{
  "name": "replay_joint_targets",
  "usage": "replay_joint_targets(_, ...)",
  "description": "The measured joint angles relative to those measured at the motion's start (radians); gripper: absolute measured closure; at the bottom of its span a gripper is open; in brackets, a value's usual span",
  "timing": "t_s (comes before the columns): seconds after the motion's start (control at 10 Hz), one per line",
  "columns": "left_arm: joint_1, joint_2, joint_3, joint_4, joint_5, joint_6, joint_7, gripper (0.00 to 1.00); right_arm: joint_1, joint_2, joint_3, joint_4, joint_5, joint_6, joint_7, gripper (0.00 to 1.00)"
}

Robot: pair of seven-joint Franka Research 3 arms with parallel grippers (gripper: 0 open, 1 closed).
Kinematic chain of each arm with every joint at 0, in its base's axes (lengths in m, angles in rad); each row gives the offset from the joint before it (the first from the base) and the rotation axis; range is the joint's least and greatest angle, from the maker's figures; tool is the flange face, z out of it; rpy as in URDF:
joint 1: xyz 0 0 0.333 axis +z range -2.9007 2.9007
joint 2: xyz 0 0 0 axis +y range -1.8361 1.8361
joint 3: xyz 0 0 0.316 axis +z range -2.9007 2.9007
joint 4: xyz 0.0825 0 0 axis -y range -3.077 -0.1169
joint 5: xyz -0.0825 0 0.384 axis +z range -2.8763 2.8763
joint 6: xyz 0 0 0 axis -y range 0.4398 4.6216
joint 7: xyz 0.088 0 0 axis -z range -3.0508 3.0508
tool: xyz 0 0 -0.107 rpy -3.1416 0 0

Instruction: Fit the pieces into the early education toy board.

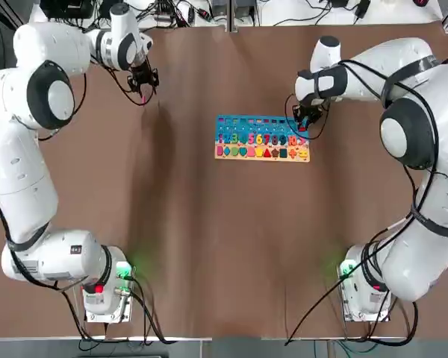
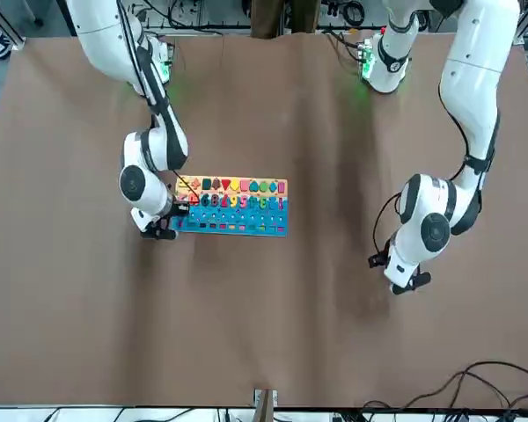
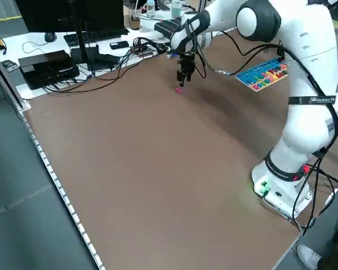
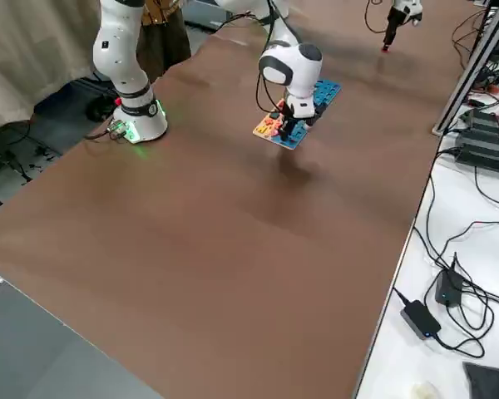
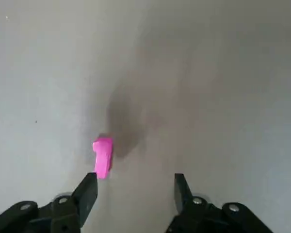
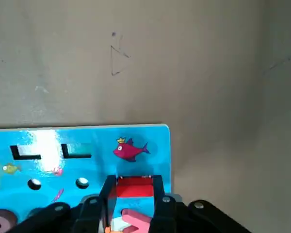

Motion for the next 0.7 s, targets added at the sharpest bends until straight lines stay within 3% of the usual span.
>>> replay_joint_targets(0.7,0.028,0.015,0.002,-0.012,0.025,0.001,0.021,0.41,-0.002,0.000,-0.001,-0.002,0.000,0.001,-0.009,0.65)
